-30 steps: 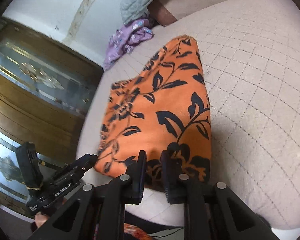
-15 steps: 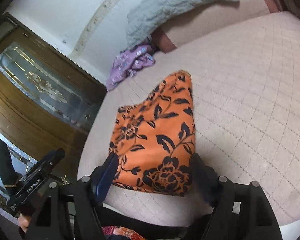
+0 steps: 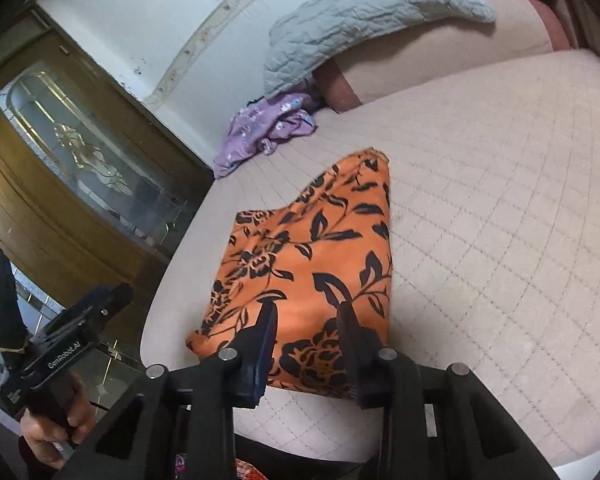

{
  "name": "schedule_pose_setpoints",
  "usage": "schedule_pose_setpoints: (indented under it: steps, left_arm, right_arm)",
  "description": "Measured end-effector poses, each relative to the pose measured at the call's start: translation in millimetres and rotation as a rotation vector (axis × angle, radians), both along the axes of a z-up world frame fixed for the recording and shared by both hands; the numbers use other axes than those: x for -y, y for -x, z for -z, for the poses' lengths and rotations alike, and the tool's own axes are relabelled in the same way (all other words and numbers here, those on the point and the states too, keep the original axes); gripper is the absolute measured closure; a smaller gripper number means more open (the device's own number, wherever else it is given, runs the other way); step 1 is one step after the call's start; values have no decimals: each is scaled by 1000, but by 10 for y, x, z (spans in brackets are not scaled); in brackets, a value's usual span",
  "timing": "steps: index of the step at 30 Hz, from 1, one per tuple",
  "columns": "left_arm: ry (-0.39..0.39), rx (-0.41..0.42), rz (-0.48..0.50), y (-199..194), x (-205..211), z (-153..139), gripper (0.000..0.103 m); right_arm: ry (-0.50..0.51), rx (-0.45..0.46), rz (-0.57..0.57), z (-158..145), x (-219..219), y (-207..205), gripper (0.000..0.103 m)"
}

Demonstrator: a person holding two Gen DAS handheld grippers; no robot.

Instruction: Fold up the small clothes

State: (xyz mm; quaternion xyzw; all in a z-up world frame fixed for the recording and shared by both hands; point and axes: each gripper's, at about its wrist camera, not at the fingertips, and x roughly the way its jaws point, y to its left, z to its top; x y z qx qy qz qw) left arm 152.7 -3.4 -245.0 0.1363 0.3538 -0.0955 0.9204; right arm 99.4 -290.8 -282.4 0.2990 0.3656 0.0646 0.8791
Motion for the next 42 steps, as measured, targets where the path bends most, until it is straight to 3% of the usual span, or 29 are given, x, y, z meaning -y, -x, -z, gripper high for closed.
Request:
schedule_pose_setpoints:
  steps: [5, 8, 9, 10, 12, 14, 19, 25, 28, 30, 32, 35, 39, 42]
  left_arm:
    - [-8, -68, -9, -192, 21, 342, 26]
    - [-43, -224, 8, -431, 109, 860, 22]
    - [-61, -283, -3, -499, 125, 1058, 22]
    - [-17, -284, -27, -519, 73, 1106, 22]
    - [46, -313, -32, -572, 18, 1019, 22]
    - [22, -278, -9, -639, 60, 883, 22]
    - [19, -236, 24, -978, 251, 706, 22]
    - [-35, -330, -25, -1660, 539, 1072, 22]
    - [-15, -371, -67, -1836, 535, 1259, 8]
    - [15, -380, -77, -1873, 498, 1307, 4]
    - [45, -390, -84, -1861, 444, 1289, 4]
    - [30, -355, -75, -1678, 408, 1151, 6]
    - [22, -274, -16, -1187, 283, 873, 6]
    - [-9, -290, -11, -956, 201, 928, 6]
  right_arm:
    - [6, -37, -22, 171, -106, -121, 70]
    - [-28, -169, -71, 557, -211, -301, 70]
    - [-27, -154, -55, 623, -208, -301, 74]
    - [-31, -130, -45, 622, -196, -284, 74]
    - [-51, -149, -60, 597, -162, -308, 75]
    - [-47, -168, -85, 495, -111, -369, 75]
    - [-81, -88, -24, 236, 69, -606, 71]
    - [-64, -96, 73, 278, 168, -1260, 71]
    - [-90, -161, 125, 567, 216, -1543, 72]
    - [-129, -216, 146, 830, 246, -1643, 72]
    - [-145, -184, 154, 831, 266, -1602, 72]
    - [-96, -164, 130, 658, 218, -1482, 73]
    - [-146, -102, 115, 465, 212, -1111, 71]
    - [-149, -95, 86, 363, 116, -841, 71]
